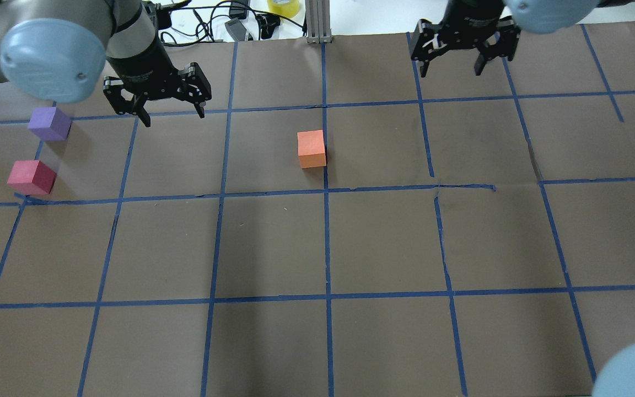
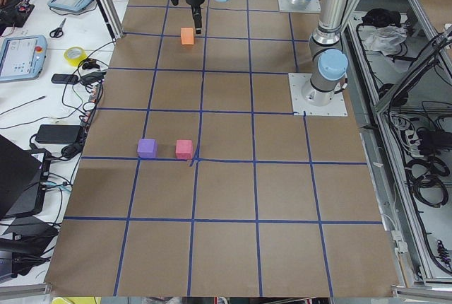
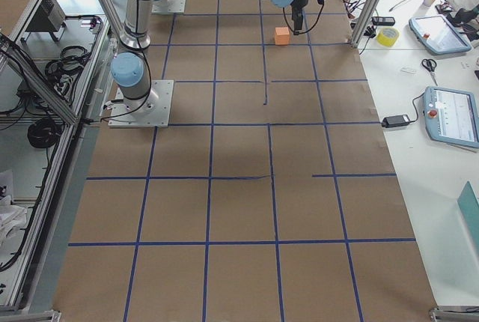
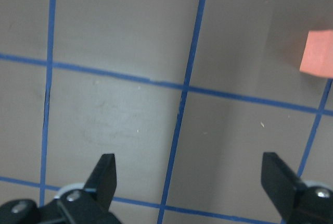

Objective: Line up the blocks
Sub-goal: 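Reach the left gripper to the orange cube while the right arm withdraws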

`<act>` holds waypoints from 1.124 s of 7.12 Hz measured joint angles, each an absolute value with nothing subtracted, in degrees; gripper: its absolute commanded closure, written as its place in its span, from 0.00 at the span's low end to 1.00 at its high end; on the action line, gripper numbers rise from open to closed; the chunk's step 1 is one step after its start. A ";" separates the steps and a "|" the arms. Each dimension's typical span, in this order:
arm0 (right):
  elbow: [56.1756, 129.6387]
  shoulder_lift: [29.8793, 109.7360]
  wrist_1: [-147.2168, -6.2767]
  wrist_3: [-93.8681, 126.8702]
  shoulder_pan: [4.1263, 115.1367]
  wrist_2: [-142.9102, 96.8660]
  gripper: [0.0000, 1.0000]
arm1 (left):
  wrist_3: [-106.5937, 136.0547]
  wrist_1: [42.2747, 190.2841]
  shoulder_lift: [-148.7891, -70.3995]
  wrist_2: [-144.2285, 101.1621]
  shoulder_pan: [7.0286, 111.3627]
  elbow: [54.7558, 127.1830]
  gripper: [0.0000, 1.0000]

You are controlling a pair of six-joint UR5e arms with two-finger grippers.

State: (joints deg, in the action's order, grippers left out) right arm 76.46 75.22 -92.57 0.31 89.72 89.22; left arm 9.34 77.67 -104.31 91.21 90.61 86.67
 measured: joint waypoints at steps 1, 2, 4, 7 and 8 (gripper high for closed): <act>77.07 79.46 -87.48 -1.12 88.54 89.15 0.00 | 8.04 72.38 -108.15 89.55 91.42 86.55 0.00; 78.47 83.65 -84.53 -1.51 88.17 89.11 0.00 | 6.95 67.46 -111.79 87.61 93.00 86.22 0.00; 83.05 88.17 -82.67 -1.56 88.01 89.38 0.00 | 7.29 60.92 -118.63 85.58 98.11 83.57 0.00; 86.09 89.87 -83.04 -1.99 88.20 89.64 0.00 | 7.86 57.08 -124.71 84.82 103.69 81.12 0.00; 86.29 89.98 -83.10 -2.27 88.27 89.52 0.00 | 8.09 55.65 -126.08 84.88 104.64 81.00 0.00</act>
State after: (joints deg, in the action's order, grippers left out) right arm 86.29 89.98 -83.10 -2.27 88.27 89.52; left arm 8.09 55.65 -126.08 84.88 104.64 81.00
